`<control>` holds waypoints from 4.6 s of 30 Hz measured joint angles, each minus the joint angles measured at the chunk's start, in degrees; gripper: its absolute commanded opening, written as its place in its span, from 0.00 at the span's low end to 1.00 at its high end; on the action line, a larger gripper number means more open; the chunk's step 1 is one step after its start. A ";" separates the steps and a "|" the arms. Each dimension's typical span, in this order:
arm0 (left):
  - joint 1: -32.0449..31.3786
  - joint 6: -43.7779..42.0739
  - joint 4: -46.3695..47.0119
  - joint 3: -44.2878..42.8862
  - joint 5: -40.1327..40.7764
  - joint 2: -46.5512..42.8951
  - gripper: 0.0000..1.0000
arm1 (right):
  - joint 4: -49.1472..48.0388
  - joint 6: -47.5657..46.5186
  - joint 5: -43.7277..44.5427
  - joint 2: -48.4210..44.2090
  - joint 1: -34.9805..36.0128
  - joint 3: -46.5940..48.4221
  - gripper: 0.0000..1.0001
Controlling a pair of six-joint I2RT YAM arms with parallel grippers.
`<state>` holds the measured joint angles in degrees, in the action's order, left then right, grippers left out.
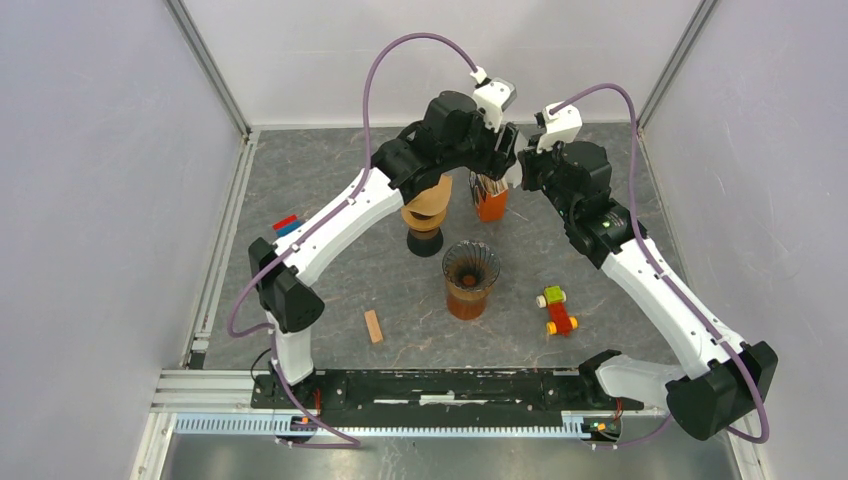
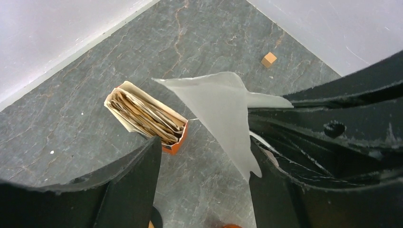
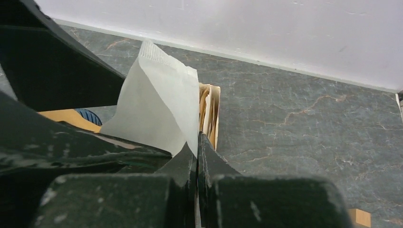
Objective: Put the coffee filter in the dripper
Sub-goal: Pick up the coffee filter from the coffee filter holder.
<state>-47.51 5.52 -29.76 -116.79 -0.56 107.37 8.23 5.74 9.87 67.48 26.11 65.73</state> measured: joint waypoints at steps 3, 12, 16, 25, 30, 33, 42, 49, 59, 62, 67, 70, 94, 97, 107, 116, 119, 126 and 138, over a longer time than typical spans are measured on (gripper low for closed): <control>-0.24 0.02 0.15 -0.94 0.50 1.22 0.70 | 0.00 0.37 -0.46 0.00 0.00 0.00 0.00; -1.20 -0.07 -0.26 -2.14 4.07 4.13 0.60 | -0.02 0.92 -0.85 0.00 -0.57 -0.09 0.00; -1.40 -0.22 -0.28 -2.45 5.07 4.24 0.52 | 0.00 1.05 -0.87 -0.11 -0.74 -0.74 0.00; -1.40 -1.66 -0.31 -2.54 5.53 4.24 0.18 | 0.02 1.09 -0.92 -1.16 -1.84 -1.66 0.00; -1.40 -2.47 -0.31 -2.51 6.03 4.11 0.12 | 0.04 1.11 -1.33 -1.77 -2.29 -1.66 0.00; -1.40 -3.02 -0.31 -2.49 6.01 3.80 0.09 | 0.02 1.14 -1.88 -1.92 -2.38 -1.66 0.00; -1.40 -3.74 -0.35 -2.49 4.44 2.51 0.03 | -0.39 1.33 -2.75 -1.95 -2.40 -2.16 0.00; -1.38 -4.20 -0.96 -2.40 1.51 2.19 0.02 | -0.92 -0.35 -5.33 -2.19 -2.60 -2.89 0.20; -1.40 -6.03 -1.36 3.10 -1.77 -2.58 0.02 | -1.25 -7.34 -14.27 -4.90 -2.71 -2.67 0.50; -1.38 -6.73 -1.36 4.17 -2.62 -3.67 0.02 | -0.46 -9.66 -16.33 -4.94 -2.82 -1.60 0.59; -1.38 -7.72 -1.33 5.46 -4.28 -4.44 0.02 | 0.70 -13.92 -18.62 -5.73 -2.93 0.00 0.61; -1.40 -8.48 -1.36 5.99 -5.27 -4.68 0.02 | 1.42 -15.80 -19.74 -6.58 -2.93 0.28 0.60; -1.40 -20.17 -2.99 11.63 -17.42 -11.82 0.02 | 7.41 -25.31 -28.41 -9.16 -2.99 1.99 0.63; -1.40 -21.75 -4.24 12.50 -18.88 -12.74 0.02 | 9.35 -27.17 -30.93 -9.90 -2.97 2.54 0.65; -1.55 -25.18 -6.78 14.12 -22.08 -15.19 0.02 | 14.21 -32.48 -35.60 -11.30 -2.97 6.19 0.69; -3.32 -28.92 -9.16 14.12 -23.56 -16.04 0.02 | 17.03 -33.62 -38.16 -10.12 -2.97 7.32 0.75; -3.76 -30.40 -10.32 14.12 -23.58 -16.04 0.02 | 18.05 -34.64 -39.21 -9.62 -2.99 8.11 0.77; -3.91 -33.00 -12.02 14.12 -23.56 -16.04 0.02 | 20.57 -37.20 -43.93 -9.66 -2.99 8.22 0.79; -4.24 -35.69 -14.69 14.14 -23.63 -16.68 0.02 | 24.02 -40.35 -49.57 -9.68 -2.99 8.31 0.68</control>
<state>-51.75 -30.17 -44.45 -102.65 -24.18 90.70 32.25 -34.61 -39.70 57.80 23.11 74.04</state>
